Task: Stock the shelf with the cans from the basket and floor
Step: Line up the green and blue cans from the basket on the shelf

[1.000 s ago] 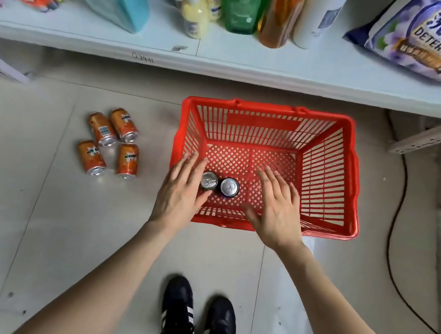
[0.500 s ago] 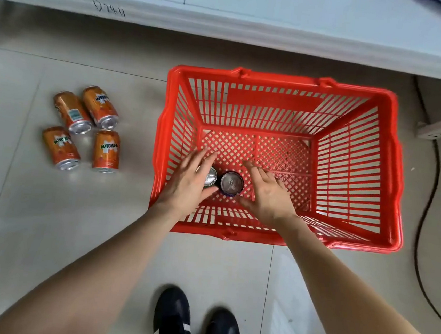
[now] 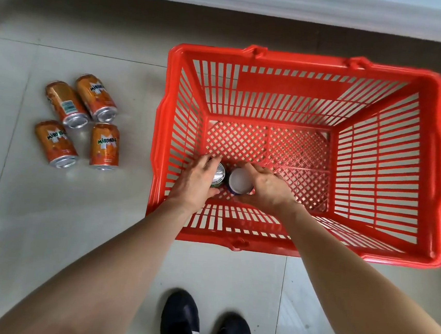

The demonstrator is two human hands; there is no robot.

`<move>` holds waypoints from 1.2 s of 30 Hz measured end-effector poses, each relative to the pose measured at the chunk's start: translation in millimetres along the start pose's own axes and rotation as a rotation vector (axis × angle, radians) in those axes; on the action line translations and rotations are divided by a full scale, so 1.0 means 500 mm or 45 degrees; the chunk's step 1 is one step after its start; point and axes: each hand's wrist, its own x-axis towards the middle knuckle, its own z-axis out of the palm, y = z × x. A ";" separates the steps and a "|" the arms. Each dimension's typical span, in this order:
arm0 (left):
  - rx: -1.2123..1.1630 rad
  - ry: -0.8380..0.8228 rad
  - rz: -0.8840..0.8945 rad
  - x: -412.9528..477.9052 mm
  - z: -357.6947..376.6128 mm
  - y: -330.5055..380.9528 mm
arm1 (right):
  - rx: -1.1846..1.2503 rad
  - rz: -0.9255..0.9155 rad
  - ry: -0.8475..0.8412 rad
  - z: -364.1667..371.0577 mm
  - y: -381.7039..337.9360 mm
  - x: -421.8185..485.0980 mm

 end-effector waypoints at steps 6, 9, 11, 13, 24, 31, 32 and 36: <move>-0.024 0.023 0.005 0.013 0.005 -0.004 | 0.093 -0.006 -0.046 0.001 0.007 0.014; -0.032 0.044 0.024 0.017 0.003 -0.003 | 0.156 -0.009 -0.036 0.000 0.007 0.017; -0.041 0.047 0.027 0.015 0.002 -0.002 | 0.179 -0.004 -0.015 -0.004 0.005 0.016; -0.060 0.052 0.020 0.009 -0.002 -0.003 | 0.202 0.009 -0.009 -0.008 0.001 0.010; -0.218 0.171 0.117 -0.096 -0.122 0.036 | 0.314 -0.020 0.170 -0.125 -0.054 -0.121; -0.278 0.282 0.188 -0.196 -0.288 0.109 | 0.359 -0.029 0.332 -0.276 -0.130 -0.240; -0.292 0.293 0.192 -0.211 -0.314 0.121 | 0.361 -0.025 0.345 -0.299 -0.139 -0.257; -0.320 0.325 0.233 -0.253 -0.412 0.179 | 0.377 -0.036 0.369 -0.393 -0.168 -0.321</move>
